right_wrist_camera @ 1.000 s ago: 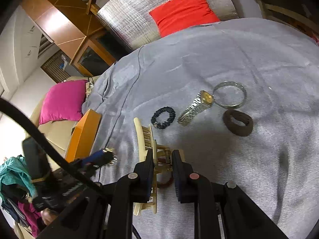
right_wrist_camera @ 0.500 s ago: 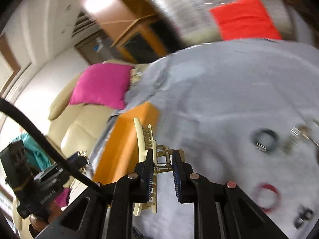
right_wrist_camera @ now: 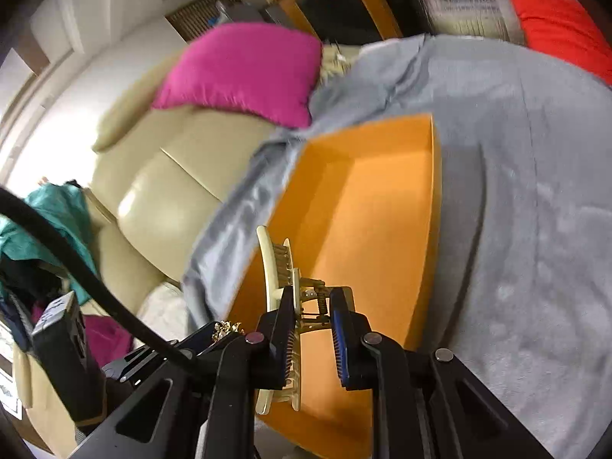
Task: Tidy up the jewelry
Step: 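Carry the clip and brooch into the orange box and open both tools, then move the left tool to the black scrunchie while the right tool reaches the gold watch, then grasp the scrunchie with the left tool while the right tool grasps the watch, then carry scrunchie and watch into the orange box and open both tools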
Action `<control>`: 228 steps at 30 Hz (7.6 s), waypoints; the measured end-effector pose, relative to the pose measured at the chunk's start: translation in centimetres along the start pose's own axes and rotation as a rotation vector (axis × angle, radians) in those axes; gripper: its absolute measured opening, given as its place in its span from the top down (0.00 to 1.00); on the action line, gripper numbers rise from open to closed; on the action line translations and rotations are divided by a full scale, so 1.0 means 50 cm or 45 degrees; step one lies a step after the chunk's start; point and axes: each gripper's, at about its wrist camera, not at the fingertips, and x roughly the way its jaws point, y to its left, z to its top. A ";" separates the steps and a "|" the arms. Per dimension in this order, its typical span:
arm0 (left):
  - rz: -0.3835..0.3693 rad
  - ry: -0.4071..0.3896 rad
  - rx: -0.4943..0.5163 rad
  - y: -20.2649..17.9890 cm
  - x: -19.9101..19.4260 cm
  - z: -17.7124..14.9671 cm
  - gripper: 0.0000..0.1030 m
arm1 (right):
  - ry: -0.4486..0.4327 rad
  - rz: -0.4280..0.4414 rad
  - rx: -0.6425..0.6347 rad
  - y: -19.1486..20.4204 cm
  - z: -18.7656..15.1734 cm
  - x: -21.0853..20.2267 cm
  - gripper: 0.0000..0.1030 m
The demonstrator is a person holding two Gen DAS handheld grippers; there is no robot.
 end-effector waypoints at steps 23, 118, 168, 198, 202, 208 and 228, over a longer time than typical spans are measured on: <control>-0.120 0.185 -0.041 -0.015 0.225 0.099 0.74 | 0.021 -0.136 0.093 -0.052 0.028 0.072 0.81; -0.458 0.139 0.498 -0.719 0.213 0.072 0.41 | -0.261 -0.177 0.979 -0.828 -0.089 -0.281 0.84; -0.615 0.094 0.456 -0.798 0.248 0.102 0.92 | -0.256 -0.026 0.959 -0.850 -0.082 -0.341 0.70; -0.557 0.022 0.363 -0.666 0.209 0.122 0.92 | -0.612 -0.315 1.346 -0.879 -0.038 -0.309 0.38; -0.552 0.024 0.363 -0.659 0.211 0.121 0.92 | -0.588 -0.475 1.265 -0.867 -0.010 -0.299 0.43; -0.556 0.014 0.315 -0.639 0.209 0.133 0.92 | -0.510 -0.738 1.080 -0.860 0.011 -0.288 0.75; -0.433 -0.296 0.000 -0.412 0.064 0.238 0.92 | -0.581 -0.189 0.717 -0.675 0.016 -0.375 0.97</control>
